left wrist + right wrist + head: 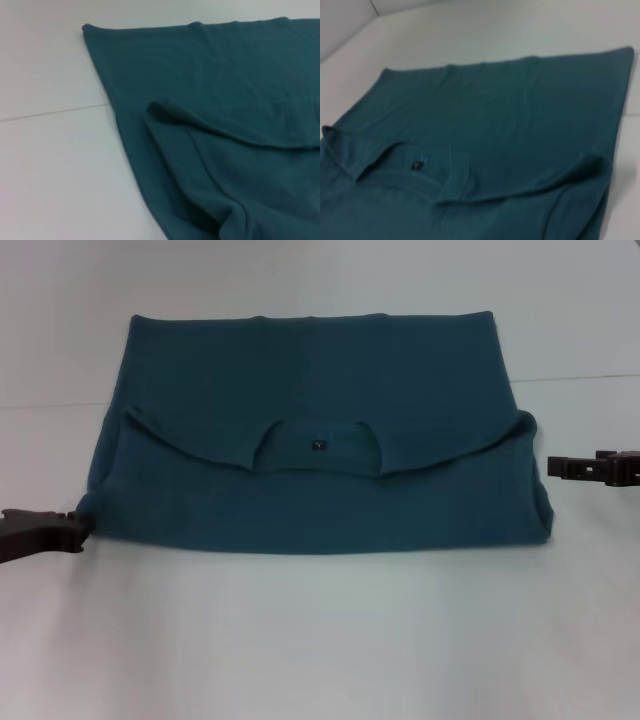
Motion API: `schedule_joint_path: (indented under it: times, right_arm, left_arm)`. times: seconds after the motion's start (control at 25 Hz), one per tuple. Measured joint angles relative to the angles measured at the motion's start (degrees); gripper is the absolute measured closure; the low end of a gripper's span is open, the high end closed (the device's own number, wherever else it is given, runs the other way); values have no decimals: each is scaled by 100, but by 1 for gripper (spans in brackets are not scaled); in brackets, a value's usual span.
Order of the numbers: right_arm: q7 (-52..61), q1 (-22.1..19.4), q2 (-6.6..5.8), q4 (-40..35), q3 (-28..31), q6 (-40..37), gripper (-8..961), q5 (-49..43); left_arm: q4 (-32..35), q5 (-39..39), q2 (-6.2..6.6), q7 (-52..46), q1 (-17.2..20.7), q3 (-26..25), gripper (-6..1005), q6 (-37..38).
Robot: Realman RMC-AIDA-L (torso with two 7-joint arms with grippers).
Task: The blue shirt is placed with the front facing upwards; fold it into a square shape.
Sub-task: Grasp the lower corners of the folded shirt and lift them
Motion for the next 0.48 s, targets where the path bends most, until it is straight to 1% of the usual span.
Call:
schedule_joint_path:
  times: [0.16,0.28,0.36,0.48]
  right_arm:
    - [696,107,-42,-403,-2,-524,59,-612]
    - [1070,254,-117,-389,-27,-753,65,-1056]
    - [1181,325,-118,-355,-38,-765,70,-1321]
    - [1246,473,-83,-229,-42,-728,76,-1619]
  left_arm:
    - [-38,-117,-1,-3,0,1,930,25]
    - [-49,-127,-1,-3,0,1,930,35]
    - [-50,-127,-4,-3,0,1,930,36]
    - [-49,-127,-10,-1,2,1,930,36]
